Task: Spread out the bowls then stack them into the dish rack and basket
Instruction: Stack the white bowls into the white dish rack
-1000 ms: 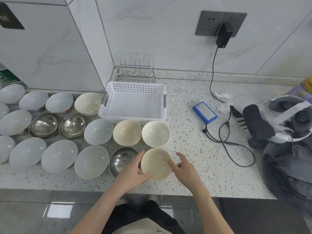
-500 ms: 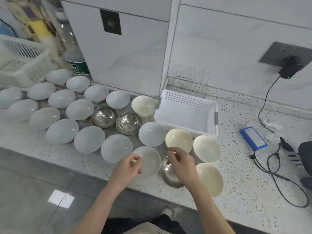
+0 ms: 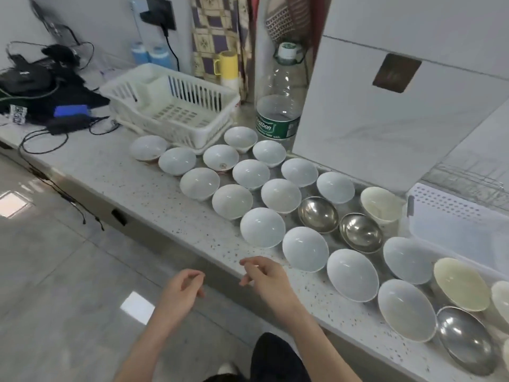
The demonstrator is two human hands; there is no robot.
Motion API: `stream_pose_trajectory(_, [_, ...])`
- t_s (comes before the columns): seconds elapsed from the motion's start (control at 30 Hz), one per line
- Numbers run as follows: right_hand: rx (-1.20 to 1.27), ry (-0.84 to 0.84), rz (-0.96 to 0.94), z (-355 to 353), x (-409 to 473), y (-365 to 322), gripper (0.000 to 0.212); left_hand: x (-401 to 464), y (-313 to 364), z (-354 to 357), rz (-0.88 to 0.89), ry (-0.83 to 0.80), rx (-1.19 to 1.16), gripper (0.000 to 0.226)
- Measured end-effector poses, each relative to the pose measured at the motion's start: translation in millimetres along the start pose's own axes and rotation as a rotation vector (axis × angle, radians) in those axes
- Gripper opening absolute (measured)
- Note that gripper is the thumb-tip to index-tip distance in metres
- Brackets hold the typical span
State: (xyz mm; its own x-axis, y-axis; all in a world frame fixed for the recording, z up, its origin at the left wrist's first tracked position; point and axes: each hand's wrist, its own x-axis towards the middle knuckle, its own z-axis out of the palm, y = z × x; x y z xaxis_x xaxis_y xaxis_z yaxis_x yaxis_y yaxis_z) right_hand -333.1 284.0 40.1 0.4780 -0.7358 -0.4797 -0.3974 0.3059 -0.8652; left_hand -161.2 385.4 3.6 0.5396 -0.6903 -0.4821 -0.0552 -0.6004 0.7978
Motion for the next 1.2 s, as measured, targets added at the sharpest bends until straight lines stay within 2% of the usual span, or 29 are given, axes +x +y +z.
stream_pose_trajectory(0.23, [0.056, -0.072, 0.097, 67, 67, -50, 0.019, 74, 1, -74, -0.102, 0.085, -0.176, 0.010])
stream_pose_trajectory(0.4, [0.290, -0.087, 0.201, 123, 147, -82, 0.021, 158, 13, -129, -0.140, 0.146, -0.240, 0.008])
stream_pose_trajectory(0.7, [0.806, -0.019, 0.541, 199, 268, -141, 0.023, 299, 75, -209, -0.192, 0.141, -0.208, 0.041])
stream_pose_trajectory(0.83, [0.883, 0.124, 0.584, 213, 293, -148, 0.012, 342, 86, -222, -0.251, 0.058, -0.220, 0.055])
stream_pose_trajectory(0.9, [0.889, 0.222, 0.591, 219, 303, -151, 0.013, 362, 87, -225, -0.280, 0.012, -0.235, 0.058])
stream_pose_trajectory(1.0, [0.882, 0.395, 0.587, 227, 315, -152, 0.025, 383, 87, -229, -0.282, -0.077, -0.229, 0.054])
stream_pose_trajectory(1.2, [0.879, 0.686, 0.508, 259, 332, -163, 0.025, 417, 90, -245, -0.208, -0.292, -0.143, 0.040])
